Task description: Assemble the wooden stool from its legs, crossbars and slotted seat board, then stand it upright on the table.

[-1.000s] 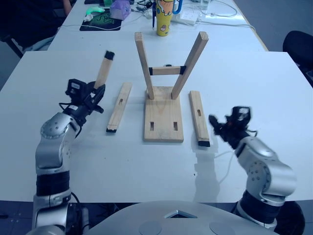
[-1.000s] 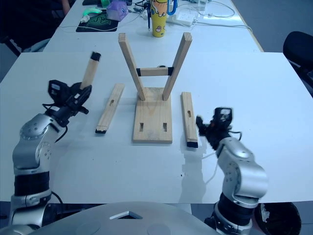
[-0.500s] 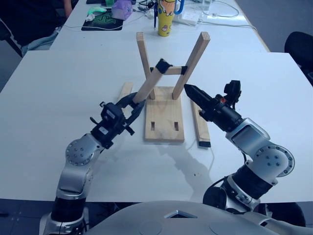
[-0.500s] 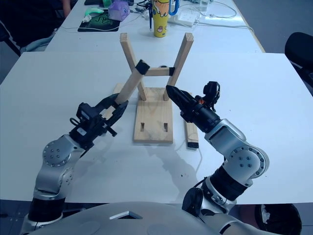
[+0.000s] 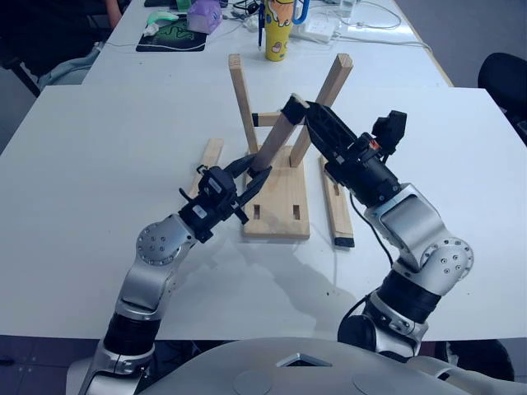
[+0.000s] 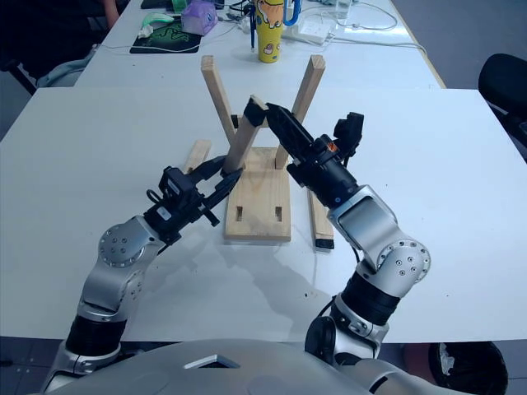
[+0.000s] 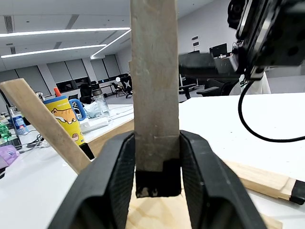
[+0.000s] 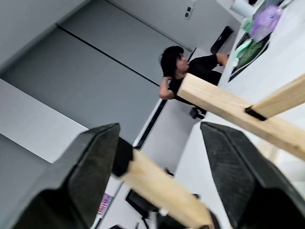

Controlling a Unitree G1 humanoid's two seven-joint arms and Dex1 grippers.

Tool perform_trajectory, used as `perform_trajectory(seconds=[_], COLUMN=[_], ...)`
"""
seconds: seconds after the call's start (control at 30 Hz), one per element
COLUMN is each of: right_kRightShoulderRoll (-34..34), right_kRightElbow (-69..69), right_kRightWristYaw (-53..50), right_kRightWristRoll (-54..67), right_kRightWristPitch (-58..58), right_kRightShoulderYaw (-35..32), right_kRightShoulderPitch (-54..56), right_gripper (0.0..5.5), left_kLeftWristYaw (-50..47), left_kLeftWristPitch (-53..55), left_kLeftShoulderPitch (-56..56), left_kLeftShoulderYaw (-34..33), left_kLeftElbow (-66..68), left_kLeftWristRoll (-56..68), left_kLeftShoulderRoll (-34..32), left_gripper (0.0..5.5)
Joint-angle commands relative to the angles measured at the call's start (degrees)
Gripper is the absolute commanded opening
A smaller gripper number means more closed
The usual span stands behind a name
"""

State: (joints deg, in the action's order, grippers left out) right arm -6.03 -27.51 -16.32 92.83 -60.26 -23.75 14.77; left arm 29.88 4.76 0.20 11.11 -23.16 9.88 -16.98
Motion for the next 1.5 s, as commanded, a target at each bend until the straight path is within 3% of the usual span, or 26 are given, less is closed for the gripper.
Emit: perform_trajectory(seconds=[0.03,0.27,0.53,0.97,1.5], right_kRightShoulderRoll=[4.8,11.92,19.1,19.68,17.59], right_kRightElbow=[-0.25,-1.2,-4.85,-2.51,-2.46], right_kRightWristYaw=[-2.92,-0.16,8.98,11.78,8.99], right_kRightWristRoll=[4.78,5.24,-5.08,-15.33,-20.91], right_kRightWristPitch=[4.46,9.48,10.89,15.35,17.46], right_kRightShoulderYaw=[3.5,8.0,15.4,19.61,21.5], right_kRightShoulderPitch=[-3.07,-4.59,-4.19,-5.24,-5.27], right_gripper=[3.15,3.15,3.15,3.15,0.59], left_kLeftWristYaw=[-0.64,0.46,1.41,2.57,2.15], left_kLeftWristPitch=[1.83,4.34,9.19,10.5,10.54], left_kLeftShoulderPitch=[-0.94,-0.83,-1.23,-0.74,-0.55], left_kLeftShoulderYaw=[-3.02,-2.57,0.22,1.3,2.04], left_kLeftElbow=[0.85,0.96,0.37,-1.02,-1.22], left_kLeftWristRoll=[2.44,2.63,2.63,2.8,1.56], left_kLeftShoulderRoll=[0.0,-1.36,-2.15,-2.62,-3.05], left_gripper=[1.32,1.32,1.32,1.32,1.32])
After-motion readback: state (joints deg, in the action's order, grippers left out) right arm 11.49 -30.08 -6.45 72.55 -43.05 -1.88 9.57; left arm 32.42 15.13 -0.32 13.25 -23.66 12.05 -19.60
